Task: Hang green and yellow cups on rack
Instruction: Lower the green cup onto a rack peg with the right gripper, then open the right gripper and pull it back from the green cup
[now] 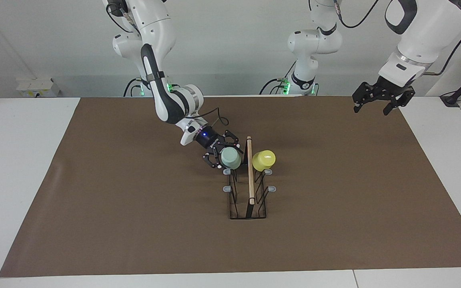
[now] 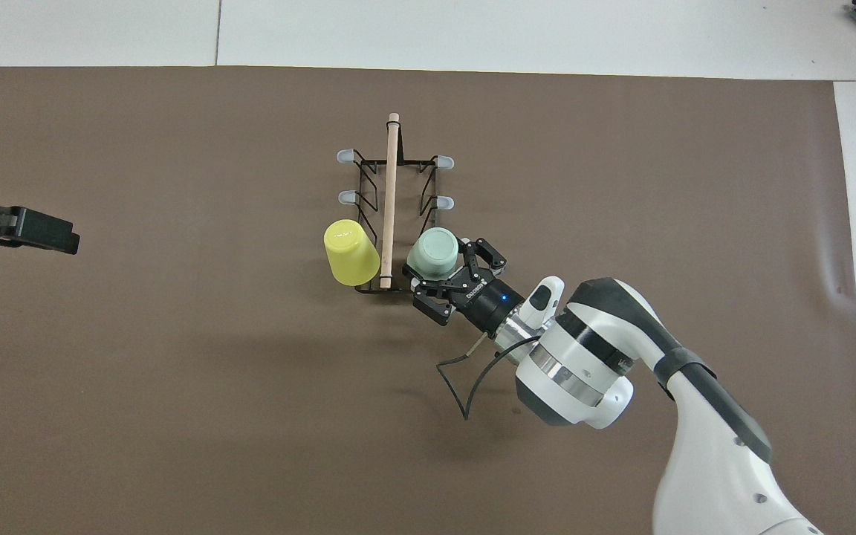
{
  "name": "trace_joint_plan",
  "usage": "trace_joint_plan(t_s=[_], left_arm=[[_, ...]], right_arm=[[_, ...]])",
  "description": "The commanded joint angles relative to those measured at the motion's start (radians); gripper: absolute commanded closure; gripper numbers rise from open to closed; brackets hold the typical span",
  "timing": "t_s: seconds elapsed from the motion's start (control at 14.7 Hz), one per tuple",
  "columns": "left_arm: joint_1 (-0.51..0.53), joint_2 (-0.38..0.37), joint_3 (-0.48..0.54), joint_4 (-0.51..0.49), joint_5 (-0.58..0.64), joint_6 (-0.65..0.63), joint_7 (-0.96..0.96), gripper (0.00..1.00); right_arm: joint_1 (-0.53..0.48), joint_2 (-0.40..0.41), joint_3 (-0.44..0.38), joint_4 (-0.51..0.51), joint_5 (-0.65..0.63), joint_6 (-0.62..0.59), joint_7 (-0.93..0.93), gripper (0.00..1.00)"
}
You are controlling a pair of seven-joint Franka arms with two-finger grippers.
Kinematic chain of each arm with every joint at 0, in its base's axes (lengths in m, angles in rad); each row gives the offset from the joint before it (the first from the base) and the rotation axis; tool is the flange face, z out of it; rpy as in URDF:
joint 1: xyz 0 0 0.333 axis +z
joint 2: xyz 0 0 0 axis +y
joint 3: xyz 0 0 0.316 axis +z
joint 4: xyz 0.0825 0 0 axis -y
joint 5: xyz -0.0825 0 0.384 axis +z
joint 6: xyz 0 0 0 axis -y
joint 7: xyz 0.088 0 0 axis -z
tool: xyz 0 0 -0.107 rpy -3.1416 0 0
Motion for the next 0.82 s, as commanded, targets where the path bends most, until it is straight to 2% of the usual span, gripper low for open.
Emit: trace_joint_plan(t_s=[0.0,0.27,0.41,0.61,0.75], left_arm=[[-0.013,-0.014,0.015,-0.015,-0.009,-0.006,0.004,0.00],[-0.013,-0.014,0.015,-0.015,-0.009,-0.006,0.004,0.00],[-0.013,-0.014,0.015,-0.015,-0.009,-0.006,0.004,0.00],[-0.013,-0.014,0.015,-0.015,-0.009,-0.006,0.004,0.00],[-0.013,-0.014,0.015,-0.015,-0.009,-0.006,0.004,0.00]], right_arm=[[0.010,0.008,0.010,0.061,0.192,0.118,-0.103,0.00],[0.019,-0.047,0.012,0.084,0.183,0.325,-0.099,0.00],[0.018,-0.072,0.012,0.084,0.131,0.411,-0.097,0.00],[0.024,-0.087,0.029,0.084,0.129,0.468,-0.083,0.00],[0.026,-0.099,0.053,0.101,0.131,0.525,-0.007,0.00]])
